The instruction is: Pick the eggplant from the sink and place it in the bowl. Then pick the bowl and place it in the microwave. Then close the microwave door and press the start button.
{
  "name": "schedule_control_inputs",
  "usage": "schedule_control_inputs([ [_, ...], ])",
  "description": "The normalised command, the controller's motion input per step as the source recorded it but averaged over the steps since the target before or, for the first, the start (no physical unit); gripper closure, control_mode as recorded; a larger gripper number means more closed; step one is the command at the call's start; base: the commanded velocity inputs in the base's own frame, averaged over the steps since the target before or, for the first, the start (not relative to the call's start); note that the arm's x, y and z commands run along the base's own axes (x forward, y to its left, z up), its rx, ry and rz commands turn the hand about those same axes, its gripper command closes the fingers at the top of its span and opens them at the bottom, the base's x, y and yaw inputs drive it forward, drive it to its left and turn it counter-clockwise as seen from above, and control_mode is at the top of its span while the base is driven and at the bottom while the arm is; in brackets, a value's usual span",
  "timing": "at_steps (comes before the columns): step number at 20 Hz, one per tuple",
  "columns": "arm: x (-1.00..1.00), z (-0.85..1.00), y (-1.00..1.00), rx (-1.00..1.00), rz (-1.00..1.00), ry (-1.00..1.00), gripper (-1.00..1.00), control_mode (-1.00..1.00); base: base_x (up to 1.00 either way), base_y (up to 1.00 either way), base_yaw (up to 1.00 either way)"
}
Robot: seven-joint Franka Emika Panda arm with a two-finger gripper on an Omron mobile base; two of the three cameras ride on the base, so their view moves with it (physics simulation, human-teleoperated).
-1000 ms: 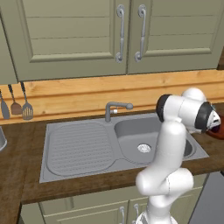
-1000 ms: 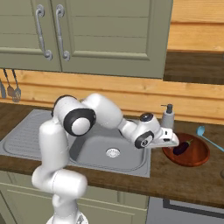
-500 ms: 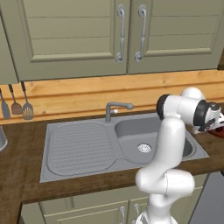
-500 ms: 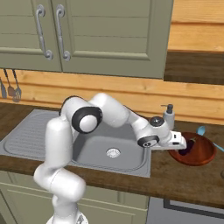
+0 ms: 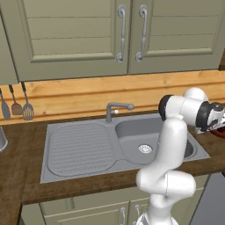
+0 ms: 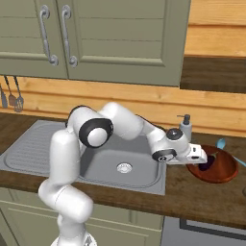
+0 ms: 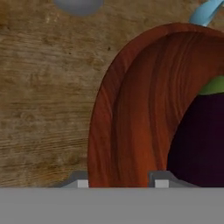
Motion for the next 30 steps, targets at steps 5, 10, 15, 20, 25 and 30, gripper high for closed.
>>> schedule_control_inputs([
  [5,-0.23,0.17,0.26,-0.08,0.13,-0.07,1.0,-1.0,0.0,0.0,0.0],
  [10,-0.21,0.34,0.38,-0.14,0.23,-0.01,1.0,-1.0,0.0,0.0,0.0],
  [15,-0.28,0.33,0.39,-0.17,0.26,0.01,1.0,-1.0,0.0,0.0,0.0],
  [20,-0.26,0.41,0.27,-0.17,0.28,0.04,1.0,-1.0,0.0,0.0,0.0],
  [25,-0.39,0.94,0.17,-0.11,0.29,0.09,1.0,-1.0,0.0,0.0,0.0],
  [30,-0.57,1.0,0.31,-0.06,0.29,0.09,1.0,-1.0,0.0,0.0,0.0],
])
